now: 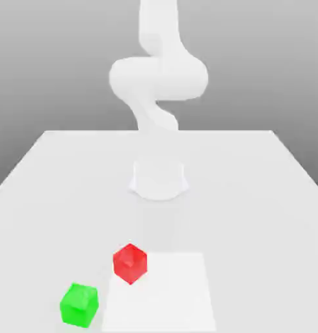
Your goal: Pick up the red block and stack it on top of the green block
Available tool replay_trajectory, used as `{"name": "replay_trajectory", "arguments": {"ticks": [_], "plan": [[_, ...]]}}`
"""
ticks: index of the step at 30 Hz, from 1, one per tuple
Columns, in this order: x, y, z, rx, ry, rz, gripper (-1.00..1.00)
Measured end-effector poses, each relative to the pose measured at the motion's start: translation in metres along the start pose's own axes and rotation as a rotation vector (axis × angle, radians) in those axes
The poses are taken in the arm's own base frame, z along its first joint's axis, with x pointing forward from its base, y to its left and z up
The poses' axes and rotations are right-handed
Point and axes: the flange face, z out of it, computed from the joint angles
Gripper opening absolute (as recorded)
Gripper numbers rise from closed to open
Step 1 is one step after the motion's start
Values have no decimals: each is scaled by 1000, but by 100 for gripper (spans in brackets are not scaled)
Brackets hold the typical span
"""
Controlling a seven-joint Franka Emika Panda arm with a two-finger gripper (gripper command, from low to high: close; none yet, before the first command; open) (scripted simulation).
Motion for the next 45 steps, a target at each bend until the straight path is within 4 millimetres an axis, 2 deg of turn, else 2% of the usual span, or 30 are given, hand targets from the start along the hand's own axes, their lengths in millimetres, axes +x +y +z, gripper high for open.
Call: {"name": "replay_trajectory", "arguments": {"ticks": [4,9,13,17,19,26,27,34,42,45], "plan": [[-17,30,102,-153,-55,109,0],[-50,95,208,-331,-129,257,0],[-90,162,275,-471,-199,394,0],[-147,239,322,-616,-284,556,0],[-165,260,335,-650,-304,599,0],[-193,290,376,-661,-311,612,0],[-197,293,380,-662,-311,611,-100],[-197,293,380,-661,-310,612,-100],[-171,265,337,-660,-310,610,-100],[-150,248,342,-672,-292,683,-100]]}}
